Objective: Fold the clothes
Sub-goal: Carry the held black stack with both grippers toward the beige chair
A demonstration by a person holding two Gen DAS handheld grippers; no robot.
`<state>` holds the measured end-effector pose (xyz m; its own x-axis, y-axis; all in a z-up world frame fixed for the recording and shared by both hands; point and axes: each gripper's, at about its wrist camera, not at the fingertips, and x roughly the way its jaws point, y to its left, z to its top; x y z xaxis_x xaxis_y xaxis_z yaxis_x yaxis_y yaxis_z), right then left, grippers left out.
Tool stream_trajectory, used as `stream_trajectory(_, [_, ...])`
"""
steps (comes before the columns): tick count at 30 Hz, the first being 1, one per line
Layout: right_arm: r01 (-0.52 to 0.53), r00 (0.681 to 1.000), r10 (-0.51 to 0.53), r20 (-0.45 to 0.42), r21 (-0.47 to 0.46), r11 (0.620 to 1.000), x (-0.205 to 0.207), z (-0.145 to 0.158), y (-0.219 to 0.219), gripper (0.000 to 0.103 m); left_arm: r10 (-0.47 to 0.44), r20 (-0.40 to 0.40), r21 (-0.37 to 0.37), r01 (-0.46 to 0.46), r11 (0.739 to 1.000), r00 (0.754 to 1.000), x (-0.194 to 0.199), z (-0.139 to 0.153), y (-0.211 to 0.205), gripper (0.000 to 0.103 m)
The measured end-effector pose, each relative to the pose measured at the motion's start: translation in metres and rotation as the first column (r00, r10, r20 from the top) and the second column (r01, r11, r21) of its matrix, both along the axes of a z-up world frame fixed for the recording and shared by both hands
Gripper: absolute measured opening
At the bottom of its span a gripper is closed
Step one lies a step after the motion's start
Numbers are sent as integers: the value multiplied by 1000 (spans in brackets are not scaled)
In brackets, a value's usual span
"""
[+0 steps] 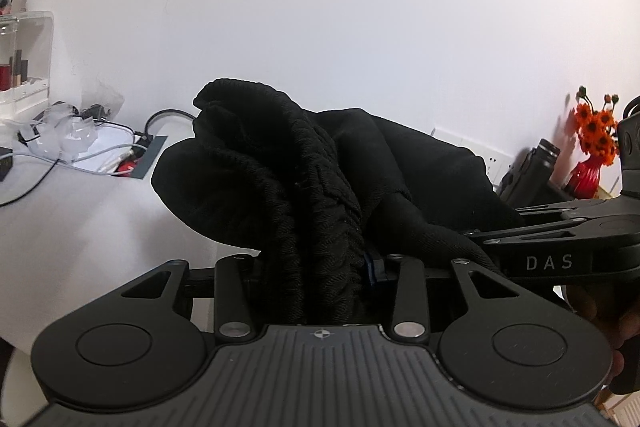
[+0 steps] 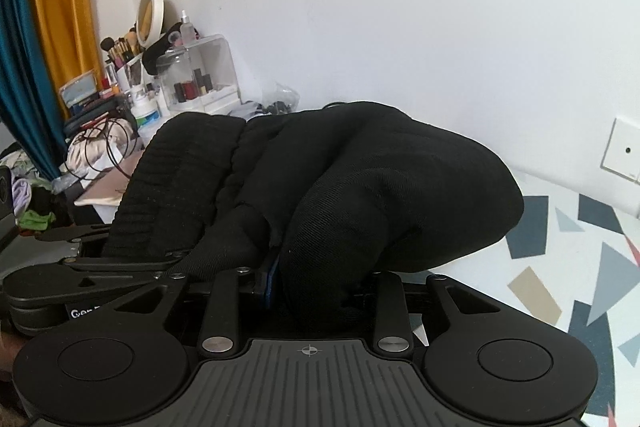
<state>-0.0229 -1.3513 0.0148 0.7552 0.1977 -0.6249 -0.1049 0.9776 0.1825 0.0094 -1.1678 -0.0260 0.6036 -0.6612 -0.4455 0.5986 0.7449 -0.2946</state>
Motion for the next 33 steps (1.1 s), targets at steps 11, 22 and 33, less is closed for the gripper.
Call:
stream_trajectory(11, [-131, 990, 133, 49, -35, 991, 7, 61, 94, 27, 108, 45, -17, -108, 994, 993, -19, 50, 96, 38])
stream_trajectory(22, [-308, 935, 325, 142, -126, 943, -58, 127, 332, 27, 292, 162, -4, -295, 955, 943, -103, 97, 307, 38])
stream_trajectory(33, [-699, 707, 701, 95, -63, 713, -74, 155, 519, 27, 647, 123, 60, -656, 752, 753, -202, 134, 470, 38])
